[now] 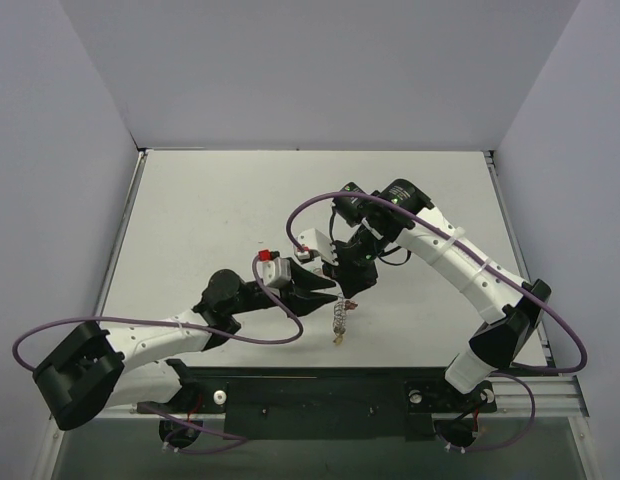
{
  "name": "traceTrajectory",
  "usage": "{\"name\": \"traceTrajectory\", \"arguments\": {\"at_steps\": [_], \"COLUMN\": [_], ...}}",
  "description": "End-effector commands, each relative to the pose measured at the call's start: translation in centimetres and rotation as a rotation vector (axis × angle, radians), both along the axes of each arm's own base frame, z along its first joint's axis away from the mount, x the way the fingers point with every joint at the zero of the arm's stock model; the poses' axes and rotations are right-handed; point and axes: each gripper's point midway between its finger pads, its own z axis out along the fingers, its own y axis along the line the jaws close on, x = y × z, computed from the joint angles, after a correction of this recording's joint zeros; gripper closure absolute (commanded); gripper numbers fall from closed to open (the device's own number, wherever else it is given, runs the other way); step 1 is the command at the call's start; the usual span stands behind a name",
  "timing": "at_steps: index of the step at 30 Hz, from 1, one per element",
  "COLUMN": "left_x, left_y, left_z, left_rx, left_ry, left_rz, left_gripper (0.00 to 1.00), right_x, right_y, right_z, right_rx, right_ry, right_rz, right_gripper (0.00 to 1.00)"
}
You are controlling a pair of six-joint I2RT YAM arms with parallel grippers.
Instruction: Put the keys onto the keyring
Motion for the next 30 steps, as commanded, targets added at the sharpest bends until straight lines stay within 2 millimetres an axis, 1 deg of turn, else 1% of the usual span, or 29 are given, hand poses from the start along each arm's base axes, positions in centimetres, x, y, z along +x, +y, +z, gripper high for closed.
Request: {"name": "traceTrajectory", "arguments": {"at_steps": [1,6,17,21,23,30], "left_x": [-0.3,-0.2,-0.3,-0.4,-0.5,-0.5], "left_y": [-0.5,-1.1,-1.3,-1.6,-1.8,-1.9], "left_z": [2.4,1.6,2.0,2.0,1.8,1.2], "left_rx": [-0.059,-0.041,-0.058,-0.052,-0.044,-0.028], "left_ry": [-0.029,-0.010,-0.007,-0.003,0.007,0.025], "left_rz": [-0.044,-0.067,-0.081,-0.100,-0.113,-0.119], "left_gripper": [0.58,0.60,0.67,0.76,0.79,0.79], "right_x": [-1.1,-1.1,-1.4,-1.4,-1.4,-1.4], "right_y": [-0.4,-0.4,-0.4,-0.5,-0.5,-0.6], "right_z": [1.3,1.2,1.0,1.1,1.2,1.1], "right_rx": [0.038,0.039,0.040,0.040,0.044,0.041], "right_ry": [0.019,0.024,0.033,0.034,0.031,0.026], "right_rz": [-0.011,-0.009,-0.006,-0.008,-0.009,-0.008], "right_gripper": [1.00,1.00,1.00,1.00,1.00,1.00]}}
